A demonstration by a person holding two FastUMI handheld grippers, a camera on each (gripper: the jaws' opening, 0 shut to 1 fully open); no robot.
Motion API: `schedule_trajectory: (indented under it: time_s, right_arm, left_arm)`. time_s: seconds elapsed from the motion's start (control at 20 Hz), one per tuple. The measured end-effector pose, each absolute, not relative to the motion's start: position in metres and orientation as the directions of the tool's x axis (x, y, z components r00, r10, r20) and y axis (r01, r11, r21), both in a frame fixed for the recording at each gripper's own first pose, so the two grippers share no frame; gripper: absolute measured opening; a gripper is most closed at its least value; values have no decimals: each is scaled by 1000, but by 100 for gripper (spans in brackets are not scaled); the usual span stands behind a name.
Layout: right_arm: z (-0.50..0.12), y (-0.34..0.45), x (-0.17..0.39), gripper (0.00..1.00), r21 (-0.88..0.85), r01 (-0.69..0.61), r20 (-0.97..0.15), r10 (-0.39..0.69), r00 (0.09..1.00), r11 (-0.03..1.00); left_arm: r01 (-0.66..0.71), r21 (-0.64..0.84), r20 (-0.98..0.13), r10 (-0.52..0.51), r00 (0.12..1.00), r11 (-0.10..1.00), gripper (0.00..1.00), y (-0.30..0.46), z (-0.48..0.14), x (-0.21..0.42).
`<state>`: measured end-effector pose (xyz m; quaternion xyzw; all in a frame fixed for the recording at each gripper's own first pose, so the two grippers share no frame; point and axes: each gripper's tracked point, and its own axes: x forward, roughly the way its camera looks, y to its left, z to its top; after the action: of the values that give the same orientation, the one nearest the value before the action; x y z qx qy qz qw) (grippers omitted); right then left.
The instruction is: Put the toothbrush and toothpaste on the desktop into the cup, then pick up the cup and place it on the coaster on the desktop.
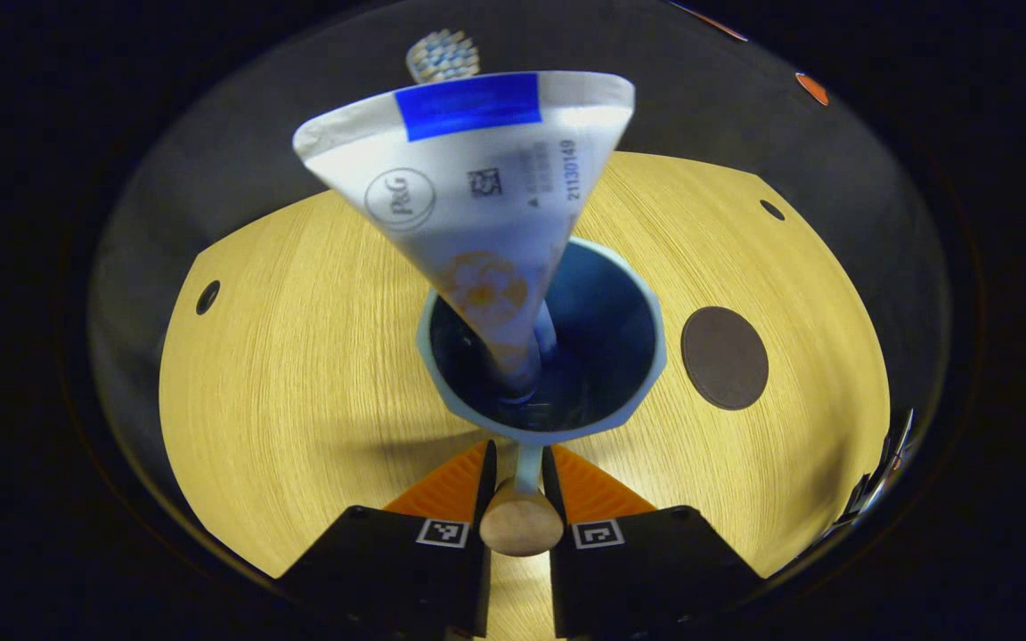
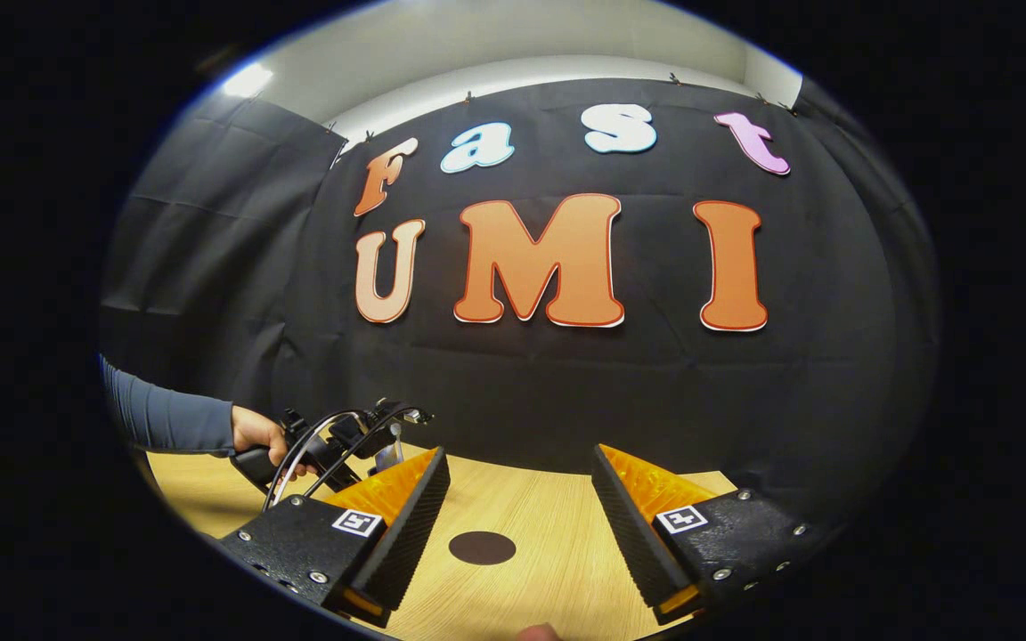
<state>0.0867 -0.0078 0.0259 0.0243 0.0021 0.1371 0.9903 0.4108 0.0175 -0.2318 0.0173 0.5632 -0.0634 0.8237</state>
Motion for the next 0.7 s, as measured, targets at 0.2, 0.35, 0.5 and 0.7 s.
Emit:
schedule_trajectory:
  time_s: [0.2, 0.35, 0.5, 0.7]
  right_arm:
    - [27, -12, 84, 96, 57, -264, 14, 263, 965, 963]
    - [29, -17, 83, 100, 68, -247, 18, 246, 969, 967]
    - [26, -32, 84, 96, 47, -195, 14, 194, 981, 980]
    - [20, -41, 68, 100, 62, -197, 18, 196, 980, 978]
  left_arm:
    - [104, -55, -920, -91, 381, 993, 24, 6, -225, 462]
    - [93, -62, -916, -93, 390, 994, 24, -8, -216, 509]
    - [97, -51, -907, -87, 411, 994, 23, -28, -184, 541]
    - [104, -50, -898, -90, 431, 993, 27, -26, -123, 510]
